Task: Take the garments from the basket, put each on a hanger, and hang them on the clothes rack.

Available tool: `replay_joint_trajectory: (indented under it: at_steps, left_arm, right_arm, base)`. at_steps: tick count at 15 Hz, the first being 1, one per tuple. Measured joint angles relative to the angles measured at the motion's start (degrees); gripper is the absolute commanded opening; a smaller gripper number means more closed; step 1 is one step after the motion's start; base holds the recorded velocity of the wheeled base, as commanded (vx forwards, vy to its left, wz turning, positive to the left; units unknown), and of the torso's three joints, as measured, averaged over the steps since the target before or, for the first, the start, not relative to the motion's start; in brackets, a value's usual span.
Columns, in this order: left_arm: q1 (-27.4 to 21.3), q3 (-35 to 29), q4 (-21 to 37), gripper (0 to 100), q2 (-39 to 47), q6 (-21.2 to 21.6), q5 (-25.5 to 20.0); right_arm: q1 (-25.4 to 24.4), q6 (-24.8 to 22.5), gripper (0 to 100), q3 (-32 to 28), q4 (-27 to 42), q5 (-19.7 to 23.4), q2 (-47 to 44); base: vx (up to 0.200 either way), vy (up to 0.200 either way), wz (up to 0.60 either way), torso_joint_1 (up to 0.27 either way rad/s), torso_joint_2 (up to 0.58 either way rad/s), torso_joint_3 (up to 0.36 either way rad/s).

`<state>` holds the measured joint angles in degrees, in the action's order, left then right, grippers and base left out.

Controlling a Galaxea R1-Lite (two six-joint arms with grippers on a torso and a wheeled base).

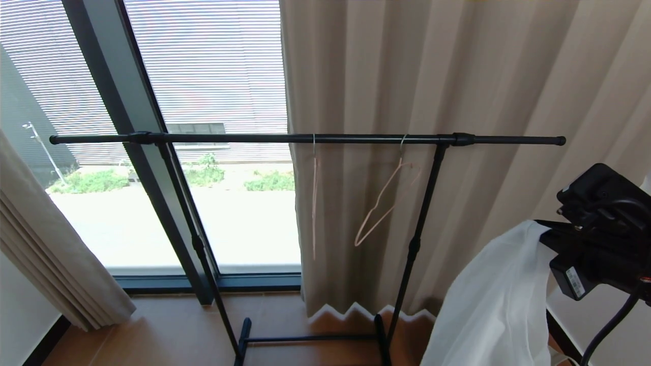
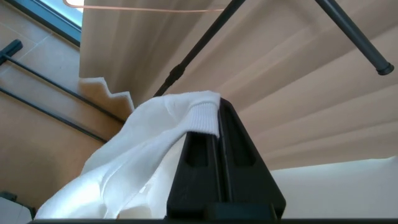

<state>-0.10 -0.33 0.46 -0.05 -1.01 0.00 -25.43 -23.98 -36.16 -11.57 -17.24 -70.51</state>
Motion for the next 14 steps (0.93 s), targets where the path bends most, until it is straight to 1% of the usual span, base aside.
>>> replay_joint_trajectory:
  at_steps: [5,10,14]
  left_arm:
    - [-0.2,-0.1,0.2,100,0.2,0.1,-0.1]
    - [-0.8,-0.2,0.2,100,3.6,0.1,-0.1]
    - [-0.8,-0.2,0.2,100,4.3,0.1,-0.1]
  right_arm:
    - [0.0,0.0,0,0.2,0.0,-0.1,-0.1]
    - [0.0,0.2,0,-0.2,-0.2,0.0,-1.2]
    - [-0.1,0.3,0,-0.4,-2.5,0.0,-1.8]
  base:
    - [0.0,0.0,0.0,0.0,0.0,0.0]
    - [0.0,0.0,0.0,0.0,0.0,0.0]
    - [0.0,0.0,0.0,0.0,0.0,0.0]
